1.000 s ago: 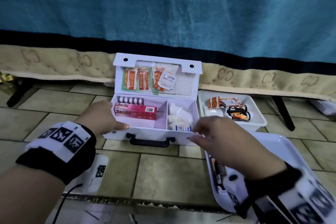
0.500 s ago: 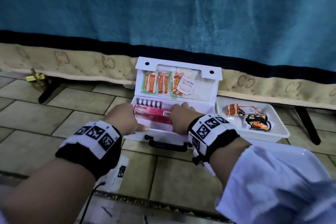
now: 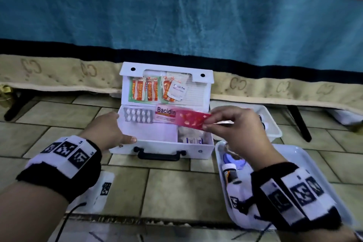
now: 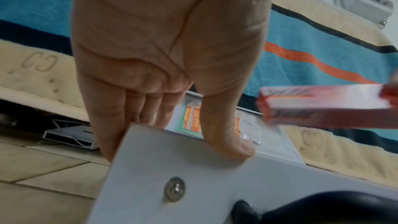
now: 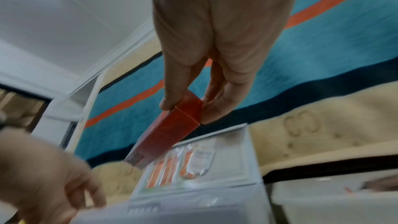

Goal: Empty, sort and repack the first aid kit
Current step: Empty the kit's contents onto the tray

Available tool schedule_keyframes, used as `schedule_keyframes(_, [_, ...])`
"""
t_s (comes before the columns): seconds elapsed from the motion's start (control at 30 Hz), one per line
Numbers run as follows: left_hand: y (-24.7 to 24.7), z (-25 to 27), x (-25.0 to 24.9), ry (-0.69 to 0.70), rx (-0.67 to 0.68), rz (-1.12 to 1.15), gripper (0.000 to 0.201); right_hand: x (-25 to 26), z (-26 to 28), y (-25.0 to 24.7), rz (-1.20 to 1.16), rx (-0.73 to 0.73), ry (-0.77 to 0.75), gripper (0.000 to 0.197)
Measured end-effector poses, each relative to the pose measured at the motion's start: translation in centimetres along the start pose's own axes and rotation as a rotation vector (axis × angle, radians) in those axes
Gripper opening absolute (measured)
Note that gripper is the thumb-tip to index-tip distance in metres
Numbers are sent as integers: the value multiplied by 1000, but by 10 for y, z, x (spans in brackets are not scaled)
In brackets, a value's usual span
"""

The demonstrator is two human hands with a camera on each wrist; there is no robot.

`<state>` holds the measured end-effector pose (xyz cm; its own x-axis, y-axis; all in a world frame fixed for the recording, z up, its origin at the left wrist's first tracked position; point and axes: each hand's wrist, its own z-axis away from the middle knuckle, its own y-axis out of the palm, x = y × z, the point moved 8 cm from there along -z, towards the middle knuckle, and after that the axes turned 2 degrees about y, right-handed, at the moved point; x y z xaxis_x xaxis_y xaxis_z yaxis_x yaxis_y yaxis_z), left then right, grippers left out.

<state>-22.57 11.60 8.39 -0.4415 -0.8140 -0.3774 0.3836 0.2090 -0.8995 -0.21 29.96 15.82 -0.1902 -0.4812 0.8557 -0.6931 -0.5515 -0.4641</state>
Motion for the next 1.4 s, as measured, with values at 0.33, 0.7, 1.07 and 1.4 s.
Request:
schedule_keyframes(0.33, [3, -6, 3, 20, -8, 1, 96, -83, 107, -168, 466, -493, 361, 17])
schedule_keyframes(0.7, [3, -1, 2, 5, -29, 166, 62, -165, 126, -134, 846, -151, 658, 34])
schedule_keyframes(1.07, [1, 0, 3, -26, -24, 124, 96, -92, 79, -88, 833, 2, 437, 55])
schedule_keyframes(1.4, [3, -4, 11, -30, -35, 121, 103, 14, -24, 111, 685, 557, -19, 47])
